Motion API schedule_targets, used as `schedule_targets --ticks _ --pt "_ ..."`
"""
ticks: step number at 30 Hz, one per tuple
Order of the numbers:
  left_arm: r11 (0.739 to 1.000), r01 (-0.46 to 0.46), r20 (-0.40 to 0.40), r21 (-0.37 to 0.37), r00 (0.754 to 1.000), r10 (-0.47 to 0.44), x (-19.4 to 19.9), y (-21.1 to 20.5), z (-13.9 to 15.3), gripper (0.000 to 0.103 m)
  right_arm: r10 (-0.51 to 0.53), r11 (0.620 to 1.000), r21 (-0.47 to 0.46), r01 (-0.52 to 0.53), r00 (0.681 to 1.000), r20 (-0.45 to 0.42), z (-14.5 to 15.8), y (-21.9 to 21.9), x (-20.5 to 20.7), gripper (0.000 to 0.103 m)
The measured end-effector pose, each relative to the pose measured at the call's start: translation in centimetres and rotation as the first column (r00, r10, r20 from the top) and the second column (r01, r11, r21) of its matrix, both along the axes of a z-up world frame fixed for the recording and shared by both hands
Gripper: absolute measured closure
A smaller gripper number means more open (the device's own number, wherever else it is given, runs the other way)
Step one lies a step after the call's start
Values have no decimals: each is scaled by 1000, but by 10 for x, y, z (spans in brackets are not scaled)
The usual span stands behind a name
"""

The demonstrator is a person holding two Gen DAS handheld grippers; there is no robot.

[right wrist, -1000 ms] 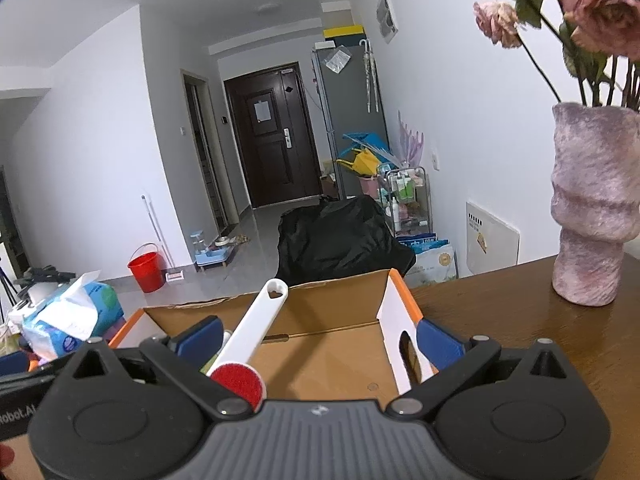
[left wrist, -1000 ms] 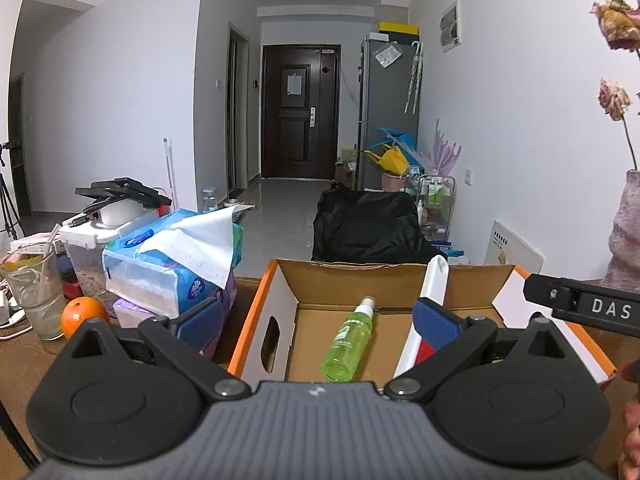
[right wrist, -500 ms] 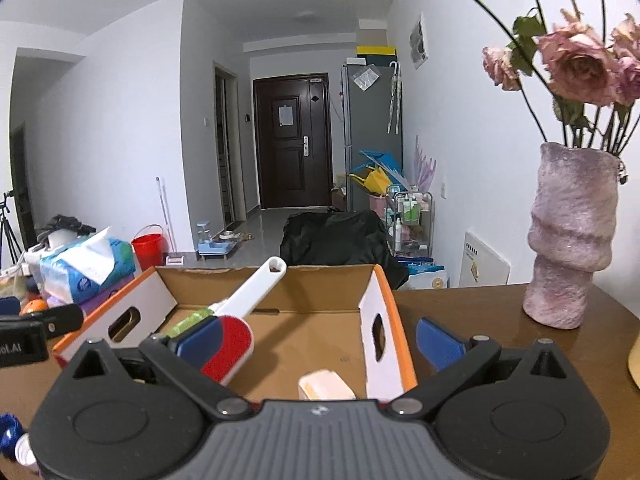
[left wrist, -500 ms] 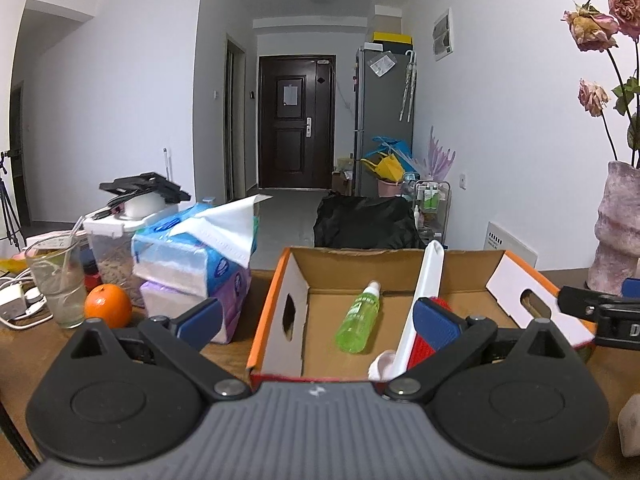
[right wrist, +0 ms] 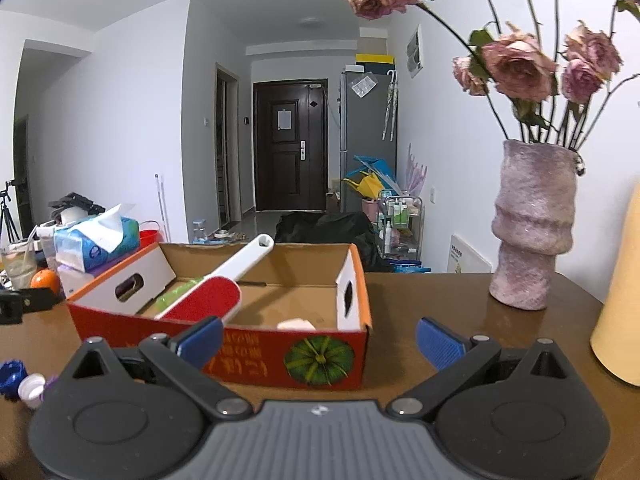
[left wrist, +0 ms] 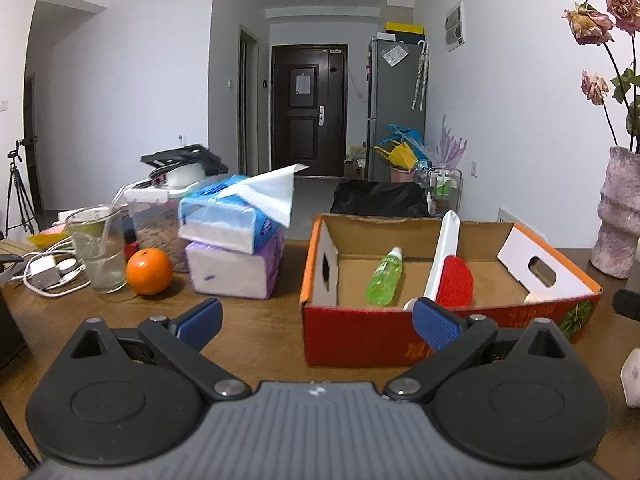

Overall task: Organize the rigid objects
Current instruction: 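Move both grippers back from the box toward the caps and white container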

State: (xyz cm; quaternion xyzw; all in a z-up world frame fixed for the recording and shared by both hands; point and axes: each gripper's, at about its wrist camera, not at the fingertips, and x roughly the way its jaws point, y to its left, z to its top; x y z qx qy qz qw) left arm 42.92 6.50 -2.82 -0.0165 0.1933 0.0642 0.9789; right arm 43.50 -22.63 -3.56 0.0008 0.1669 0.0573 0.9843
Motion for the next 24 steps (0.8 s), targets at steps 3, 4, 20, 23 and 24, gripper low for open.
schedule_targets --ticks 3,4,20,23,24 --pt "1000 -10 -9 2 1000 10 -12 5 -2 0 -3 1000 1 3 1000 2 -3 -7 -15 0" --pt "1000 -14 -9 -1 1000 14 -17 7 -3 0 -3 1000 -1 3 1000 3 -5 -9 -19 0" --pt "998 -57 -48 -9 997 57 -75 23 -12 0 -42 999 -35 42 999 -13 -21 -37 -82 0" --pt "998 -66 -55 -11 996 65 -83 26 -14 0 -57 997 -44 57 998 -11 -23 -43 -90 0" --pt "998 -69 -58 -13 996 68 -85 26 -15 0 -62 997 -45 62 998 -11 -24 -45 -92 0"
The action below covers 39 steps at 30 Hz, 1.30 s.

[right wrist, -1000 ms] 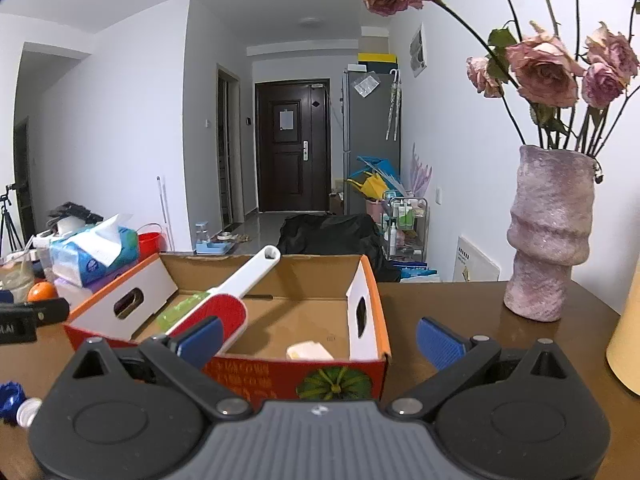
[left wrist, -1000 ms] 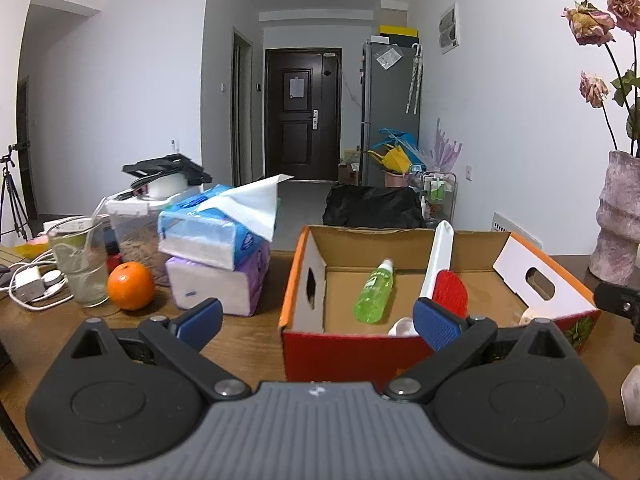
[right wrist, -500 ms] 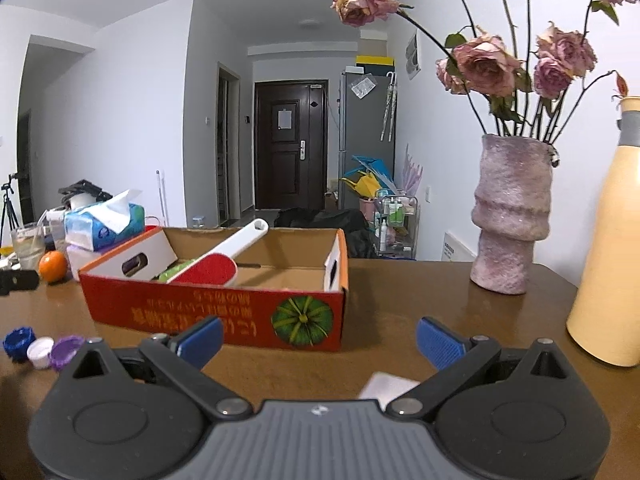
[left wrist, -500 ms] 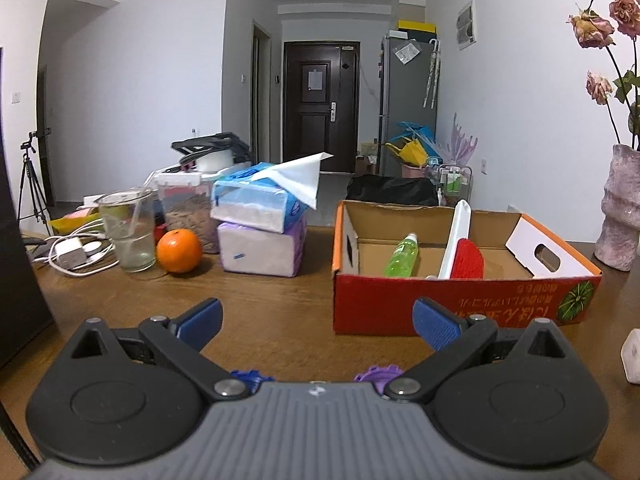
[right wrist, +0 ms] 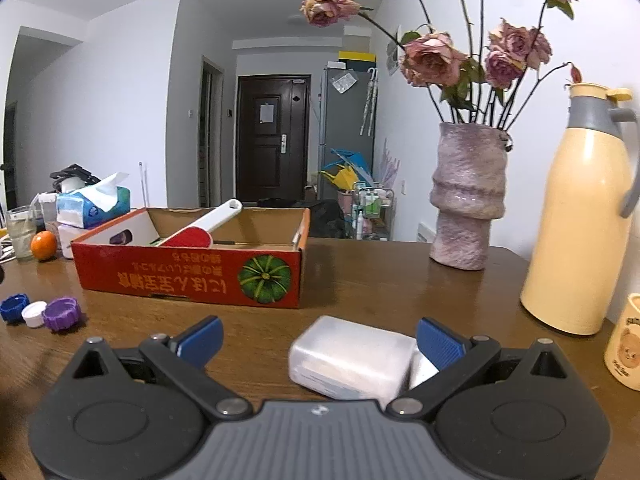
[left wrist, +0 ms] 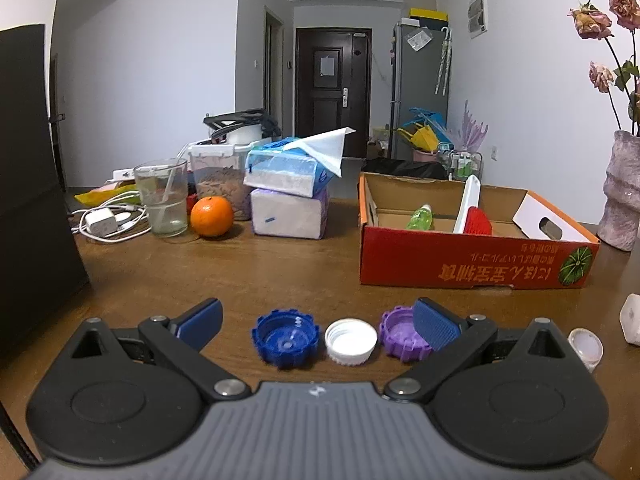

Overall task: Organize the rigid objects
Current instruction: 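Move both grippers back from the box toward the caps and white container, then grasp the translucent white plastic container with the right gripper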

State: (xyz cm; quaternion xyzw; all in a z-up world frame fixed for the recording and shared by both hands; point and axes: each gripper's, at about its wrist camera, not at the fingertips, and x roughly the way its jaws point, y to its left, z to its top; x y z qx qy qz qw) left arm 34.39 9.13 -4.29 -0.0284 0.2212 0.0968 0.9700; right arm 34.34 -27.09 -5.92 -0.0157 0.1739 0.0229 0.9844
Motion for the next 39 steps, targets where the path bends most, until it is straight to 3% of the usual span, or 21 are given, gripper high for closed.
schedule_targets --ticks 9,18,26,29,39 --pt "1000 -21 -11 -7 1000 21 -11 3 -3 0 -23 1000 -3 23 1000 -5 -5 -5 -7 0" --pt "999 -28 -22 -18 999 28 -9 7 -4 0 -105 994 -12 104 990 -90 -19 8 30 2" --pt "998 -48 -41 -36 998 47 -6 14 -5 0 -219 972 37 231 955 -198 -29 5 73 9" --pt "998 -50 -51 -45 998 48 -4 17 -7 0 -234 967 42 250 945 -230 -32 3 83 17" --pt "997 -64 -133 -49 989 57 10 26 -16 0 -206 975 47 216 966 -157 -26 7 72 21"
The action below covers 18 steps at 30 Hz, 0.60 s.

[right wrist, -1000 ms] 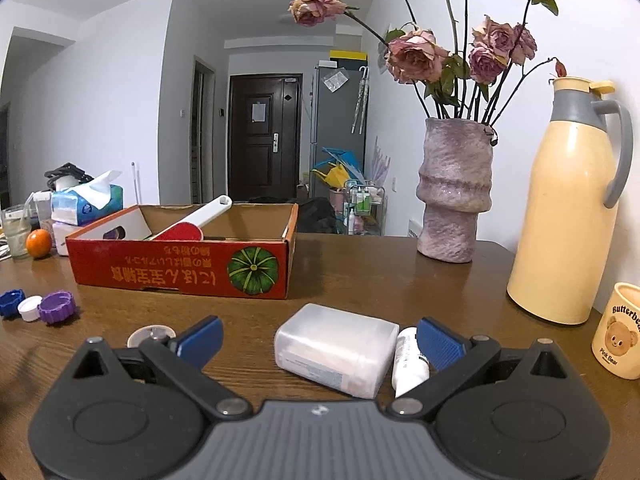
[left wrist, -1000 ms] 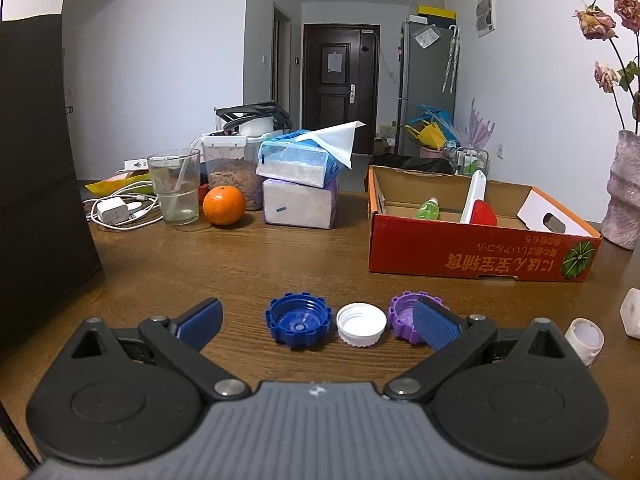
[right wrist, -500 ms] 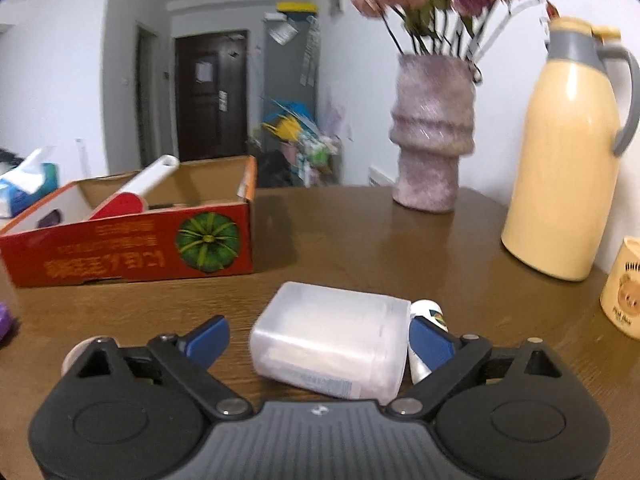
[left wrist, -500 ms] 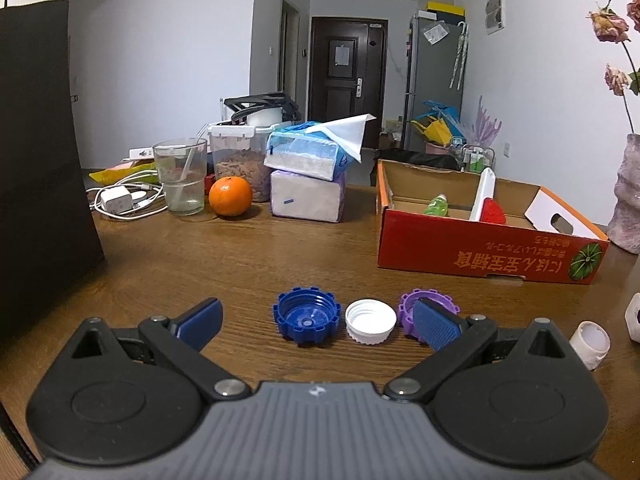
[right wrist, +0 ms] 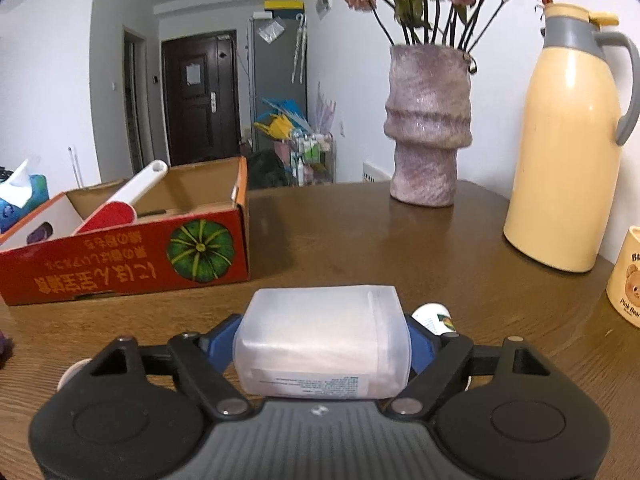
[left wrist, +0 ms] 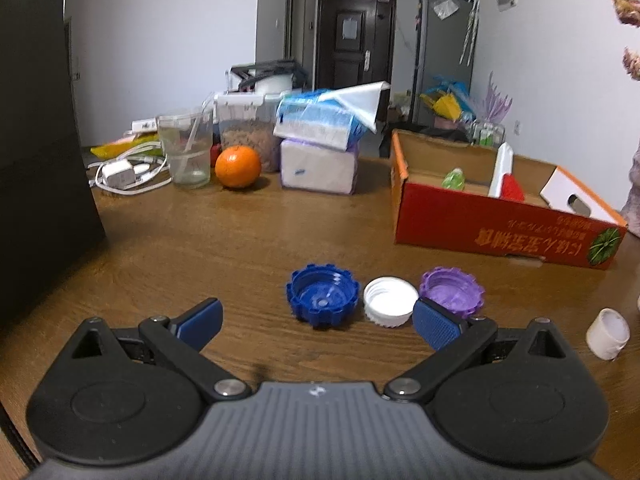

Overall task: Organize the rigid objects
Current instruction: 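Grasp the translucent white plastic container with the right gripper, then grasp the blue bottle cap with the left gripper and lift it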

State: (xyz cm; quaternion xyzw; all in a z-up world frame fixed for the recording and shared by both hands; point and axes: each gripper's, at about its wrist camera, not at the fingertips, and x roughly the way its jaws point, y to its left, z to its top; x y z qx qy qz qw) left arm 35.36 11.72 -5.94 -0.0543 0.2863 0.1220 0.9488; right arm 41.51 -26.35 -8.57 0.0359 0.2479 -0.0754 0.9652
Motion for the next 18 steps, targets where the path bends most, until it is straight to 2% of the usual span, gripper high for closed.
schedule_targets --ticks 7,18 --pt "999 -32 -68 -24 997 30 15 17 -11 0 35 999 -17 -34 998 56 5 7 -11 21" --pt "1000 -20 -128 19 991 22 37 21 -25 0 56 998 -18 -55 996 73 6 12 -14 21"
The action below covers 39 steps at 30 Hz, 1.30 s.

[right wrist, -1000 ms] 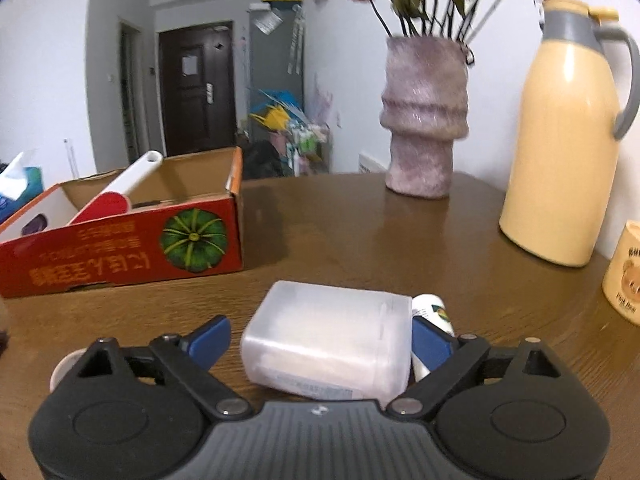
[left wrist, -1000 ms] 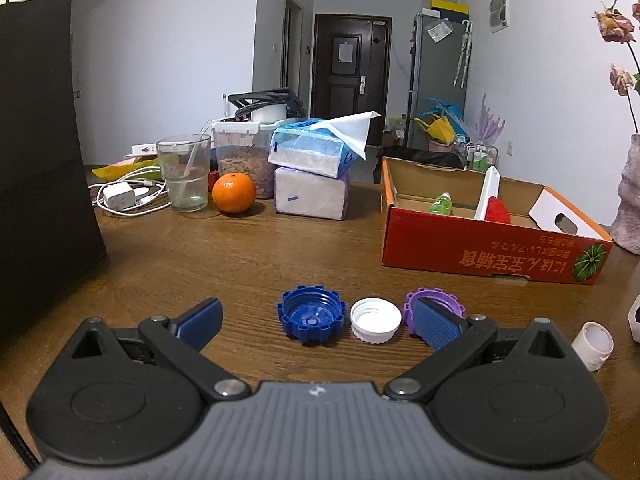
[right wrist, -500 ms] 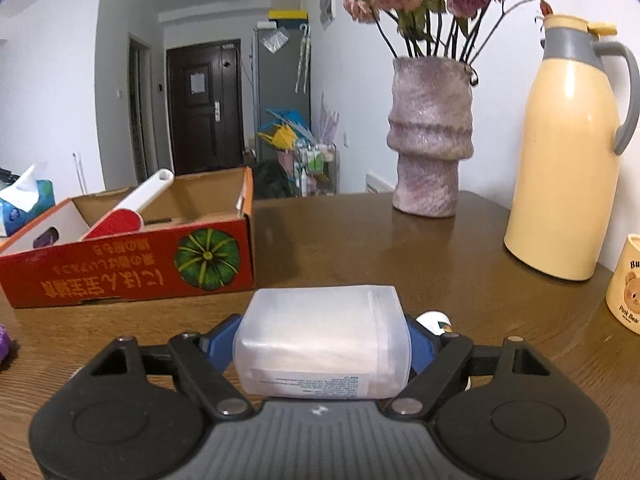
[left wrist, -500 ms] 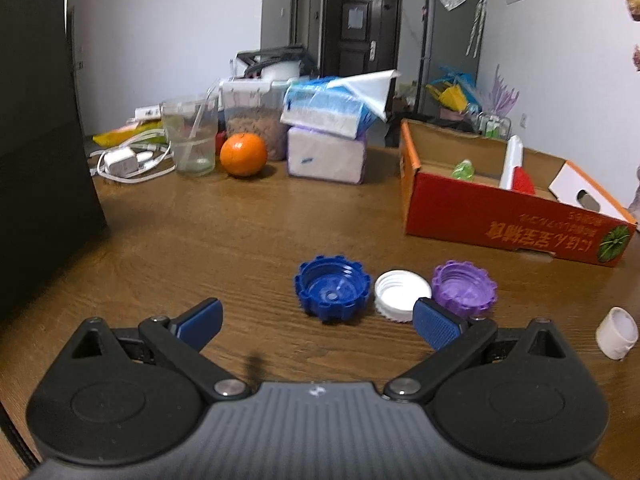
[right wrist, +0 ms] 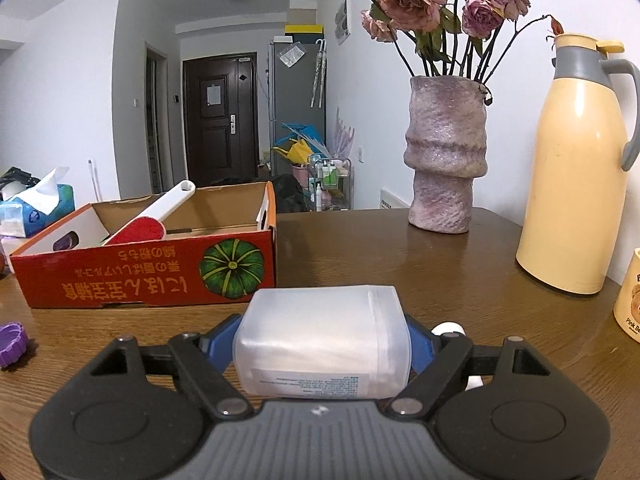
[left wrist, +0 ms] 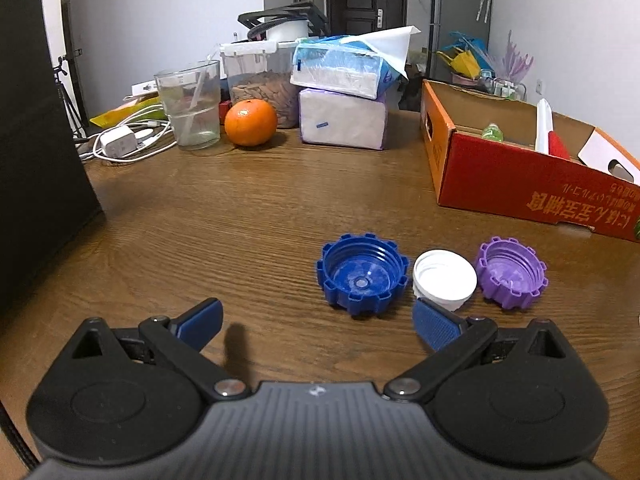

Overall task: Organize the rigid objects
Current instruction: 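Grasp the blue bottle cap with the left gripper and lift it, then carry the blue cap and white container over the cardboard box with both grippers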

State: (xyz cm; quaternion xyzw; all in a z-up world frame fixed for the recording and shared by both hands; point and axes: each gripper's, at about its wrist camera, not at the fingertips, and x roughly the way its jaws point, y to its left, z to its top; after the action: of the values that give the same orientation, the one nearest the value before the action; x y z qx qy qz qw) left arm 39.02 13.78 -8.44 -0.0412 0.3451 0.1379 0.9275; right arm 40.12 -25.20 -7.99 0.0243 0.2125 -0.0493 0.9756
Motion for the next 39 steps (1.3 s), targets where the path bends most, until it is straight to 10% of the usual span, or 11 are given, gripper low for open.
schedule_targets --ticks 10,17,39 --pt "1000 31 38 3 999 -31 13 6 1 5 4 1000 -5 -4 1000 -5 0 1 1 21" --pt "996 86 24 -19 996 -85 23 8 -2 46 8 1000 -8 -8 1000 -5 -1 2 1 21" --pt "997 68 135 37 988 -72 3 2 19 47 26 1000 -8 -26 999 44 6 5 -8 21"
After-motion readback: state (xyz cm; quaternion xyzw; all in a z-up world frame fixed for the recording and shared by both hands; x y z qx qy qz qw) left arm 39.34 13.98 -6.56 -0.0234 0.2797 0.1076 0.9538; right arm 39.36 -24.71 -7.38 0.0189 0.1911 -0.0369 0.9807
